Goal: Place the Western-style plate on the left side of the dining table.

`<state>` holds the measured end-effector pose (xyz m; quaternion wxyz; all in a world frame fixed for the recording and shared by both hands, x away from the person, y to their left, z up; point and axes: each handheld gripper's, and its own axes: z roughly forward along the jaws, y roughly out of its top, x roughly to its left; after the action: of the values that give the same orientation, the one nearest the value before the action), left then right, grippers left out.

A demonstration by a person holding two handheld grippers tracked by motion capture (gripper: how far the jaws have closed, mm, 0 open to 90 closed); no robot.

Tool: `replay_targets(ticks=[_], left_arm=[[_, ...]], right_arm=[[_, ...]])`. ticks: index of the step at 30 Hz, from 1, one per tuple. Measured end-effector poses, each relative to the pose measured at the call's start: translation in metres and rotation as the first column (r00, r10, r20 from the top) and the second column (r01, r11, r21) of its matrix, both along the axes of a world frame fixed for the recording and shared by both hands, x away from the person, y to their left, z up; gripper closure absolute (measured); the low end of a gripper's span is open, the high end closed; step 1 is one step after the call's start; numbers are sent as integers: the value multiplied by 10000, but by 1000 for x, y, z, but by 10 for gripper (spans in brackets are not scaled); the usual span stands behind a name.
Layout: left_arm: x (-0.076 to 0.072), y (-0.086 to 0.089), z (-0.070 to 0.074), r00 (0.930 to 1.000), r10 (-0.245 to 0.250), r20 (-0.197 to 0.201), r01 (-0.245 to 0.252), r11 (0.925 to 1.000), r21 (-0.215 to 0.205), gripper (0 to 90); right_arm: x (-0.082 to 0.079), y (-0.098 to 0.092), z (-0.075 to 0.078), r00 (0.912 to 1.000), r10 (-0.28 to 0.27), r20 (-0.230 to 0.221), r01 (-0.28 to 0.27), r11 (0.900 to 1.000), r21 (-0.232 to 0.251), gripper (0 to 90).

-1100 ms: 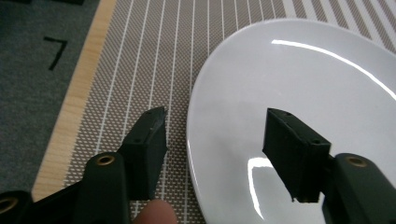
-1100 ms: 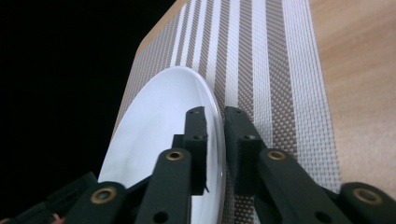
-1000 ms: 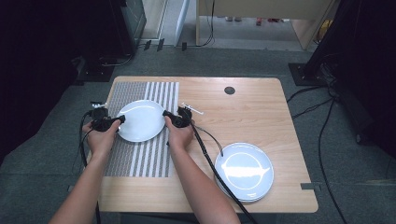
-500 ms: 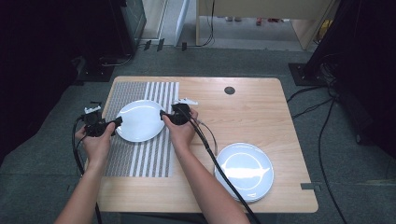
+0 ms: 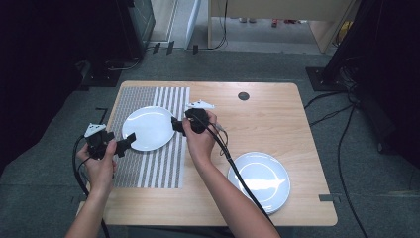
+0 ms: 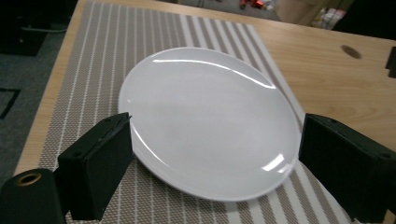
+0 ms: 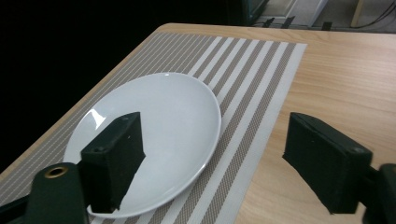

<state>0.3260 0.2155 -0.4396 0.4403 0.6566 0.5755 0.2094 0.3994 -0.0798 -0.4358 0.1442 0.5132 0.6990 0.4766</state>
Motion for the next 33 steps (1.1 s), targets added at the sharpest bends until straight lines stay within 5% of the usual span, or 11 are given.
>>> replay_targets(ticks=[4,14,24,33], left_arm=[[-15,-5,2,9998,-153,160,155,9998,-109,93],[-56,-16,-8,9978,-600,289,587,9973,430,31],[-81,-15,-26,9979,-633,-114,640,9952,746,0],[-102,-1,-43,9988,-374,-323,401,9954,866,0]], right_arm=[[-16,-12,16,9997,97,219,-95,9999,-117,166],[-46,-46,37,9969,562,547,-553,9983,-181,160],[-70,-98,41,9972,-101,741,111,9998,-138,151],[-89,-157,29,9941,-845,685,861,9961,-200,151]])
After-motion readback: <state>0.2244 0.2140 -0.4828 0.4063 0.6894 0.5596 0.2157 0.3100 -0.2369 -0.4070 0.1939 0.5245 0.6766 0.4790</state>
